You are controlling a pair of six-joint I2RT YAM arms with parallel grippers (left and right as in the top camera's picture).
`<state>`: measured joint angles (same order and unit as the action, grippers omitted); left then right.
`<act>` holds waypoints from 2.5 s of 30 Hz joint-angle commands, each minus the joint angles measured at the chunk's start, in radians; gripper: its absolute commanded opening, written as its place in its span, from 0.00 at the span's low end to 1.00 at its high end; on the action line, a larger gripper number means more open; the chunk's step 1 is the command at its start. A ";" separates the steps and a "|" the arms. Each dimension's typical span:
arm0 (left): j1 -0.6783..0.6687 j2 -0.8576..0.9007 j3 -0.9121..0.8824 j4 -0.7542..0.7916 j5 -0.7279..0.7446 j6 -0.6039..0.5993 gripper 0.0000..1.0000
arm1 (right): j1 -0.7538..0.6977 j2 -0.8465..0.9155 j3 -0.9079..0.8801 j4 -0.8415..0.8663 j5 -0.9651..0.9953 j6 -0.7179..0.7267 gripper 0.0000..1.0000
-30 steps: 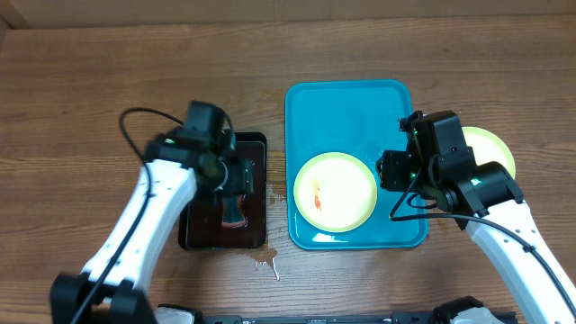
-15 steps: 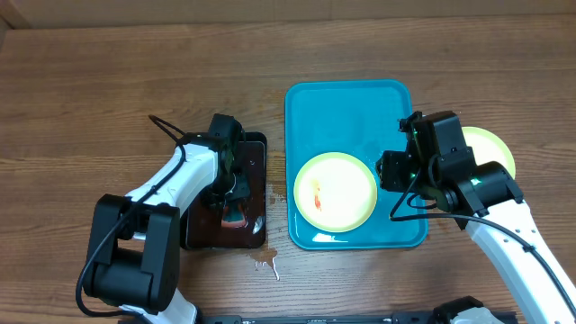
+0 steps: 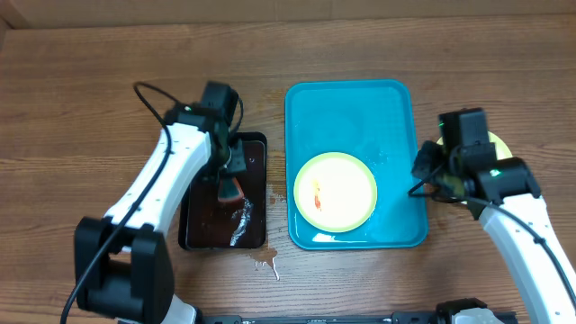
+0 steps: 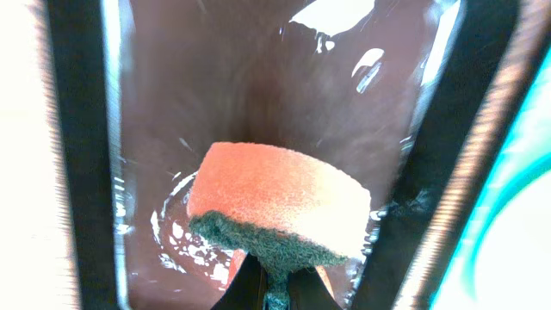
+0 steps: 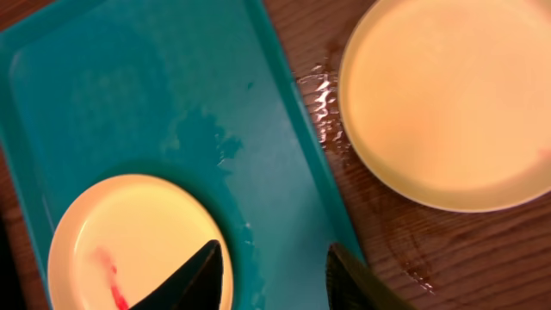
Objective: Clean dirty plates on tray and stack at the side
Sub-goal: 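Grasp the sponge from the black tray with the left gripper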
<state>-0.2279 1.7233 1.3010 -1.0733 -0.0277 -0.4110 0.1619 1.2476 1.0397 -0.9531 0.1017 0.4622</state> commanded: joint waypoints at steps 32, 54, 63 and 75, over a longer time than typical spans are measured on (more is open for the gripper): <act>-0.002 -0.045 0.179 -0.109 -0.050 0.121 0.04 | 0.130 0.291 -0.303 0.476 -0.222 -0.202 0.33; -0.031 -0.044 0.252 -0.153 -0.035 0.123 0.04 | 0.146 0.383 -0.303 0.510 -0.230 -0.140 0.04; -0.042 -0.043 0.252 -0.157 -0.059 0.116 0.04 | 0.146 0.383 -0.303 0.503 -0.230 -0.139 0.04; -0.043 -0.043 0.193 -0.126 -0.032 0.082 0.04 | 0.146 0.383 -0.303 0.502 -0.234 -0.139 0.04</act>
<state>-0.2623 1.6962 1.5227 -1.2160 -0.0650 -0.3111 0.3016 1.5970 0.7498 -0.4377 -0.1486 0.3176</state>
